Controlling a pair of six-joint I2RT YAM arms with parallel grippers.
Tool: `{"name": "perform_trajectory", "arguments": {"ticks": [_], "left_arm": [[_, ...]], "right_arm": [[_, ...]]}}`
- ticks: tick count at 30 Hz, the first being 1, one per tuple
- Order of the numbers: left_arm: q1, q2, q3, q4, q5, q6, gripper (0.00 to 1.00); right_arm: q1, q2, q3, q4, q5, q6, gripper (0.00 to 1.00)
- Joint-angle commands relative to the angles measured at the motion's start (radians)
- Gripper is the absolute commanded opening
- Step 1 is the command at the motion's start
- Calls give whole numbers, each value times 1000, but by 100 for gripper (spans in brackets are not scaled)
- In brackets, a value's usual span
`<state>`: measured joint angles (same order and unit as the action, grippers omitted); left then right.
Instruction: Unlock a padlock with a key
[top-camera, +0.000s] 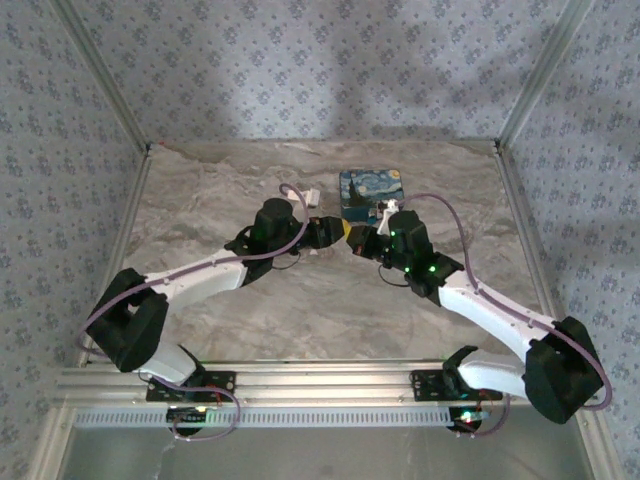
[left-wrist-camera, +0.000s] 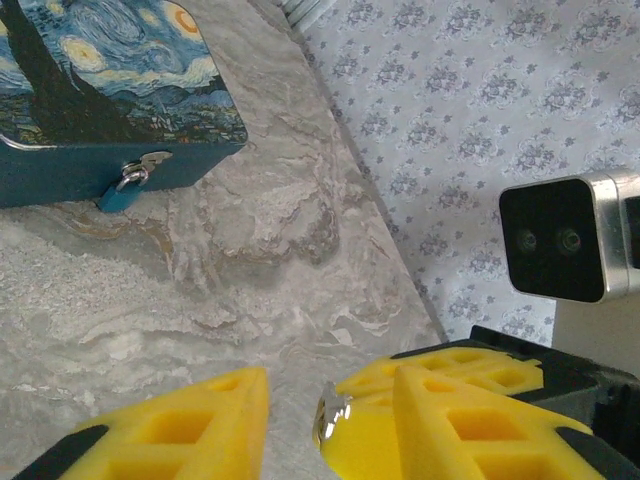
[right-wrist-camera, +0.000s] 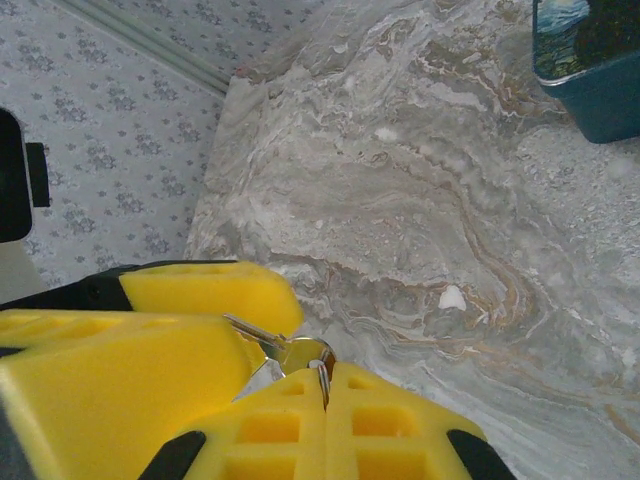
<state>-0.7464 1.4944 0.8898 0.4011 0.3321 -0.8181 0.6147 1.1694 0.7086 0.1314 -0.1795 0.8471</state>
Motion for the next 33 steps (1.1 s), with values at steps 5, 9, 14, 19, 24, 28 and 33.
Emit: {"name": "perform_trajectory", "arguments": {"ticks": [5,9,14,19,24,28,33], "left_arm": [[-3,2,32,36,-25,-5,27],[-2,-8,27,32,-49,-2,14],[-3,-39,17,13,-82,25,0],[3,-87,12,-28,-83,98,0],[24,-144,40,-121,-17,197,0],[54,-183,84,-208,95,244,0],[64,-219,124,-290,169,298,0]], "right_arm": [[17,-5,29,-18,19,9,0],[19,-5,28,-26,18,5,0],[15,-8,25,-54,-1,-27,0],[-37,-32,20,-75,-108,-117,17],[-158,-71,-4,-51,-281,-209,42],[-265,-85,-35,108,-497,-203,58],[-295,-73,-25,270,-646,-173,73]]}}
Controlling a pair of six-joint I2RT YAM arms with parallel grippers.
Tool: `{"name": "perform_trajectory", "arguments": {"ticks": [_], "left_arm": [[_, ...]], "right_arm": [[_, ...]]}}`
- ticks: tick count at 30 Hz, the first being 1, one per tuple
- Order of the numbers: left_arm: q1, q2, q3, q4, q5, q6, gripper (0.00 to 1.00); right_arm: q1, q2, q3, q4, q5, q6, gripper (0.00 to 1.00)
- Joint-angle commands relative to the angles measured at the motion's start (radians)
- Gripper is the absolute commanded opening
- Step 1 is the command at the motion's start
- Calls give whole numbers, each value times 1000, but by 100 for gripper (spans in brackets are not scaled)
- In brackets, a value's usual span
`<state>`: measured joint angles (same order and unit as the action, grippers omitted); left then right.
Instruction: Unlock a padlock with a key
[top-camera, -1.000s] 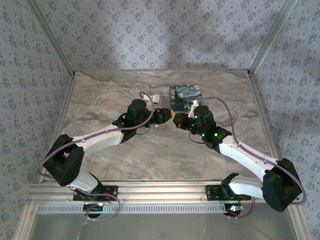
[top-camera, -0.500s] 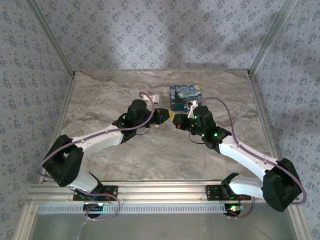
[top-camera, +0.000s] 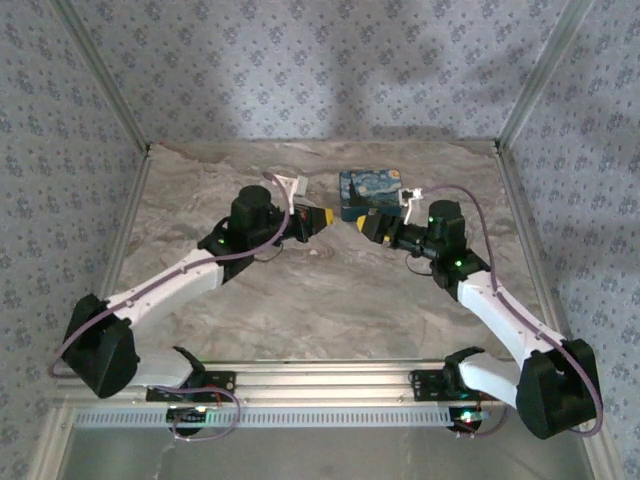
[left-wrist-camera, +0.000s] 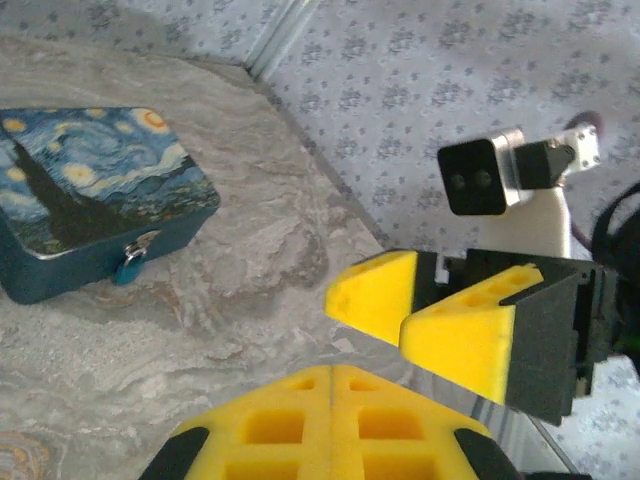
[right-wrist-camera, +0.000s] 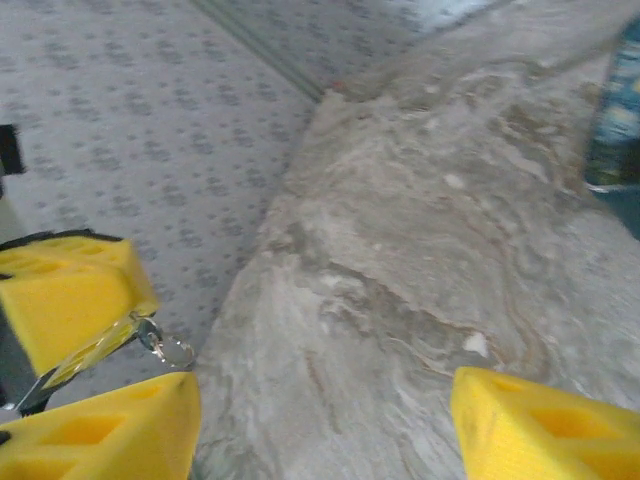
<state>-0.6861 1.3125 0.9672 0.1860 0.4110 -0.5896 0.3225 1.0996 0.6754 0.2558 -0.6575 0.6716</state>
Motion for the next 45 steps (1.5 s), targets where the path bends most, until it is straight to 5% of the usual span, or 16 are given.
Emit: {"name": "perform_trajectory", "arguments": {"ticks": [1,16,30,38,45], "left_arm": [[3,-42,53,-88,100,78,0],[3,-33,59,-47,144,41,0],[3,-26,54,-37,144,36,0],[3,-24,57,-51,149,50,0],[3,-18,58,-49,149,48,0]], "right_arm": [[4,4,16,163,-182,6,74],[115,90,72,195,-210,-21,62],[136,111,90,191,-199,-23,27],[140,112,96,191,-195,-26,22],[143,111,96,179,-189,-32,5]]}}
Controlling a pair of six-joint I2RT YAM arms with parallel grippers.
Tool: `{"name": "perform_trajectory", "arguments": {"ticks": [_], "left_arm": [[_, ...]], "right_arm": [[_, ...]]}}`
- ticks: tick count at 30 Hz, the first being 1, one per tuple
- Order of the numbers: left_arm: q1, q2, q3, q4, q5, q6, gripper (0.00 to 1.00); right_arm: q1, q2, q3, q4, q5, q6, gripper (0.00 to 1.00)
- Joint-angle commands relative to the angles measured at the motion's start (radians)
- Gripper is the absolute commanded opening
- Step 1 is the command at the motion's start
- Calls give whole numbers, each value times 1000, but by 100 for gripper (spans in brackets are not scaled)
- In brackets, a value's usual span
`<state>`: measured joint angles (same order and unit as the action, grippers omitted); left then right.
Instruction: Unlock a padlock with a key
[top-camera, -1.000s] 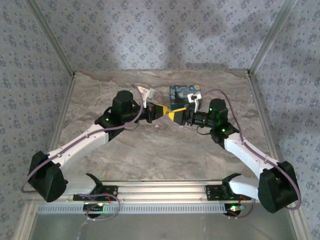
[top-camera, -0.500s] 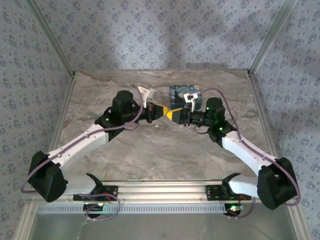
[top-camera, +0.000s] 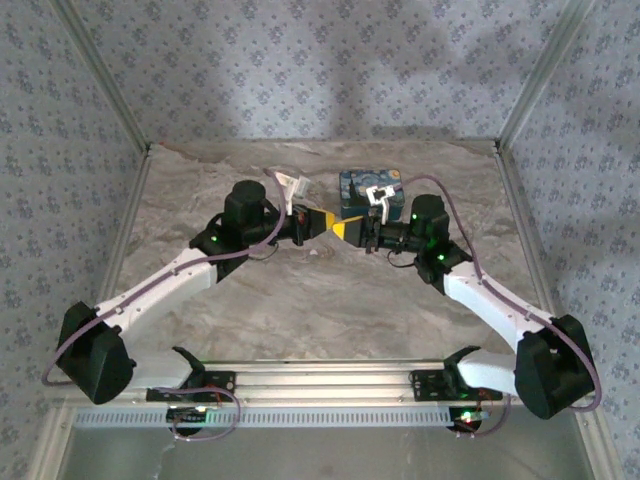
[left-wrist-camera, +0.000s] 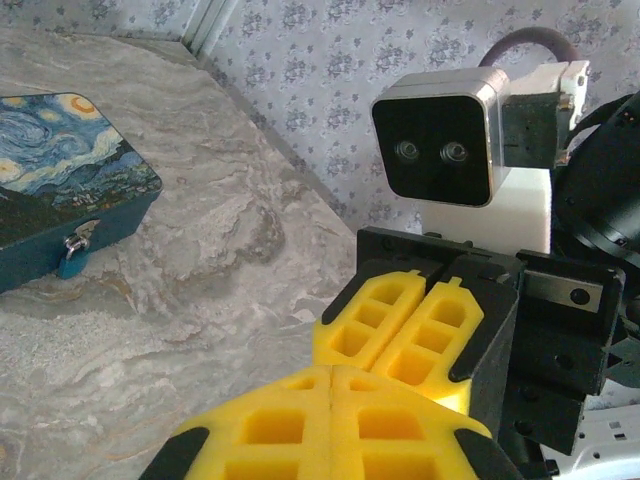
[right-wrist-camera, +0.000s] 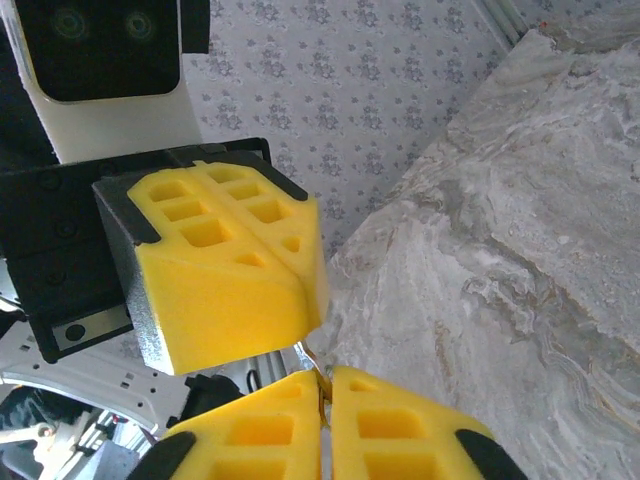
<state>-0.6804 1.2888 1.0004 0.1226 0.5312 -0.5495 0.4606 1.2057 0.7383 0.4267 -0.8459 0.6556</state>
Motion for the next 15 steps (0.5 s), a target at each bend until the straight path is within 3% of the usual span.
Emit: {"name": "perform_trajectory", "arguments": {"ticks": [1,4,9,12,15], "left_arm": [[-1,6,27,14,27,8,0],[5,5,32,9,18,8,3],[41,11,57,-3,-23,0,44],[73,34,81,-32,-79,-7,61],[103,80,102,-61,-136,-34,71]], "right_arm": [[6,2,32,-2,3,-17,2],[3,-13,30,-46,22,-55,0],[-9,-52,22,-173,82,-114,0],[-28,-83,6,-250,135,-135,0],[-47,-125,-14,-311,209,-150,0]]}}
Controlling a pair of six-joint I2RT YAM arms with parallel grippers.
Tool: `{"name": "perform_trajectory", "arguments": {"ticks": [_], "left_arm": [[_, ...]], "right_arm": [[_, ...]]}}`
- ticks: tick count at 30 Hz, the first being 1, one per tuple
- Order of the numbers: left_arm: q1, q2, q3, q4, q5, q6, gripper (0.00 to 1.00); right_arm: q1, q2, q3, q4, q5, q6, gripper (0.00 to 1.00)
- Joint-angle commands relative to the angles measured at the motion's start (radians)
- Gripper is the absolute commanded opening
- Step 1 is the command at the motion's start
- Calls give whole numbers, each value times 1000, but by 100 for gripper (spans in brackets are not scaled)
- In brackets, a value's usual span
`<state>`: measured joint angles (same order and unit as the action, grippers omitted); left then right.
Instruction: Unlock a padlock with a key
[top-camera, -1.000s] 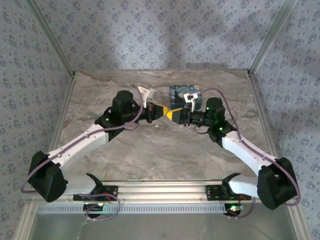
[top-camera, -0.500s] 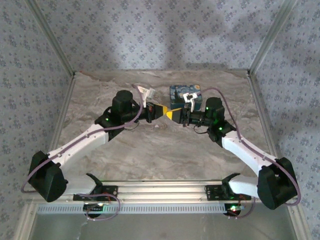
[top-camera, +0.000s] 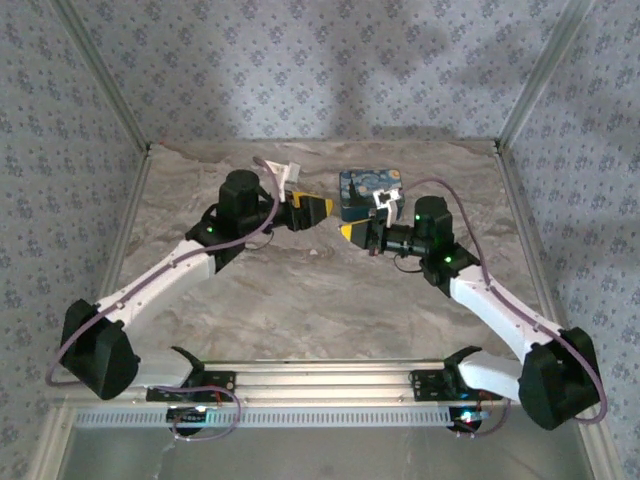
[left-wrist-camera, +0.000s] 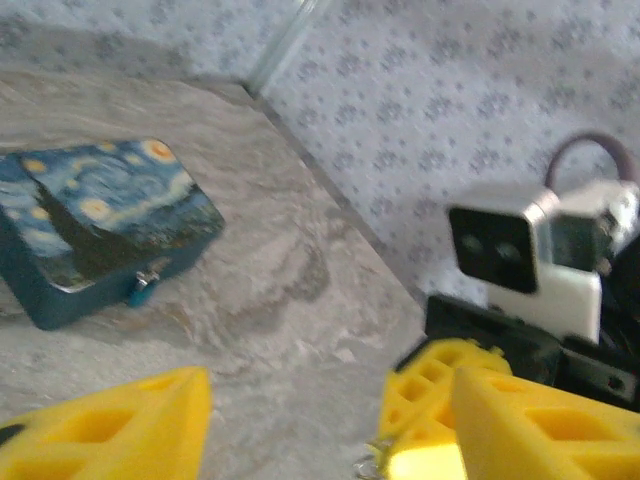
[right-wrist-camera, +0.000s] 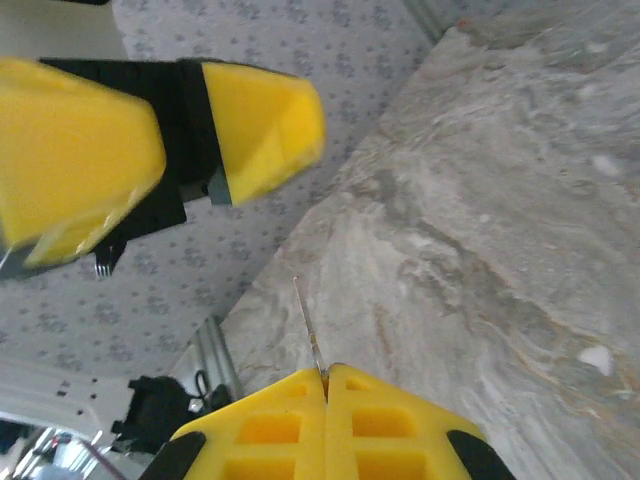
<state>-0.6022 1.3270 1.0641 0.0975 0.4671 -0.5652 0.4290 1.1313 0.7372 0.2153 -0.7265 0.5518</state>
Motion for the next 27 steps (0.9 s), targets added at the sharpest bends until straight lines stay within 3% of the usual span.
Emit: {"name": "perform_trajectory", "arguments": {"ticks": [1,6,10,18,27], "left_arm": [[34,61,43,-41,-88,-28,73],[60,215,115,-91,-178,-66,82],[62,370,212,-111,-179,-89,88],[54,670,440,-144,-120,-177,92],[36,850,587,-192,-76,-216,91]], "right_arm": [[-22,-70,-20,-131,127,-53,0],[-45,-161,-41,-293,382,-80,0],[-61,-212,-57,-368,497,-75,0],[-80,-264,-95,-403,530,-45,0],[-80,-271,-114,-406,535,-24,0]]}}
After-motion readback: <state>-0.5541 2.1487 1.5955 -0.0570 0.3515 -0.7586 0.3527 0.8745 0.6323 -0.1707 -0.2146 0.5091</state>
